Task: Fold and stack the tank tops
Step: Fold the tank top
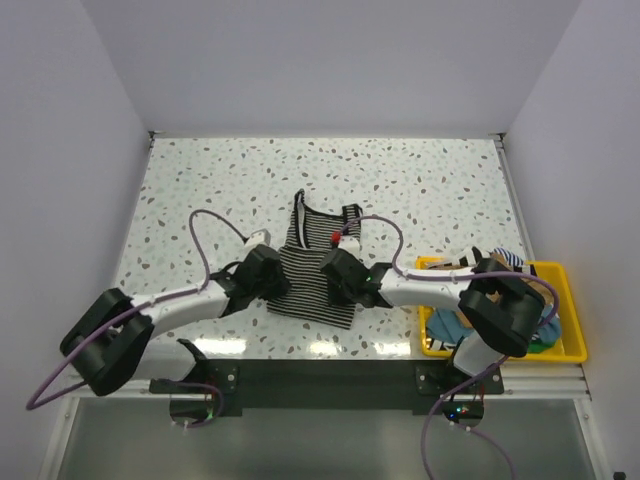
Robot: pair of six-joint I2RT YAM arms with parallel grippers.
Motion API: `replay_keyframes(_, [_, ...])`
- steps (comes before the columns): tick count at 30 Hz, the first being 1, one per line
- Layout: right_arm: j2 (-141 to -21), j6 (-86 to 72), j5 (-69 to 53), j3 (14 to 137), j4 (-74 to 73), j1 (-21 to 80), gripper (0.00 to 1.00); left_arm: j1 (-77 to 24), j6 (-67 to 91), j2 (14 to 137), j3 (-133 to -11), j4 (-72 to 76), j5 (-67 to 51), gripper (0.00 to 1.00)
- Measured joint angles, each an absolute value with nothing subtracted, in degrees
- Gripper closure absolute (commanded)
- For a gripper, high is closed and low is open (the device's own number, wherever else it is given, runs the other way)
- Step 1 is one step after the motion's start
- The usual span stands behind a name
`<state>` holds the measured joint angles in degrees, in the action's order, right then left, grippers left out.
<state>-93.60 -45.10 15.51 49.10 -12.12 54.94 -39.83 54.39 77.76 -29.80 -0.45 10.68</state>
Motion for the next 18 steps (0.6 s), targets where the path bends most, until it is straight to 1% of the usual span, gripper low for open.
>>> replay_keyframes(1, [-92.29,-45.84,15.49,47.97,-12.58,56.21,0.67,-40.36,54.74,74.7,-28.69,-2.9,10.48,0.69])
replay_keyframes(2, [-91.39,-46.33,15.42,47.31,-13.17,56.8,0.63,-40.56,54.92,72.79,-28.4,-4.56,10.57,0.68])
replay_keyframes(5, [-89.86,-47.03,15.66,46.61,-15.49,56.75,0.62,-40.47,54.81,68.07,-30.74,-9.96,11.94,0.64])
replay_keyframes(8, [-89.76,-46.81,16.25,47.83,-18.35,56.31,0.63,-38.44,53.95,68.99,-38.22,-12.82,13.56,0.68])
replay_keyframes(9, [-89.76,-46.57,16.78,48.64,-19.25,56.23,0.63,-37.01,53.6,70.13,-40.69,-12.78,13.72,0.72])
replay_keyframes(10, [-89.76,-46.28,17.26,49.95,-19.97,56.18,0.63,-33.78,52.9,72.99,-45.45,-11.7,14.28,0.72])
replay_keyframes(13, [-89.78,-45.17,17.65,53.39,-21.91,55.24,0.65,-27.66,51.42,80.64,-52.99,-10.79,16.05,0.77])
replay_keyframes(15, [-89.78,-44.38,17.67,55.7,-22.11,53.67,0.67,-25.06,50.19,87.22,-57.56,-9.56,16.91,0.83])
replay_keyframes(18, [-89.69,-43.22,17.58,57.63,-22.06,49.84,0.68,-23.22,48.07,97.47,-64.66,-9.63,17.69,0.85])
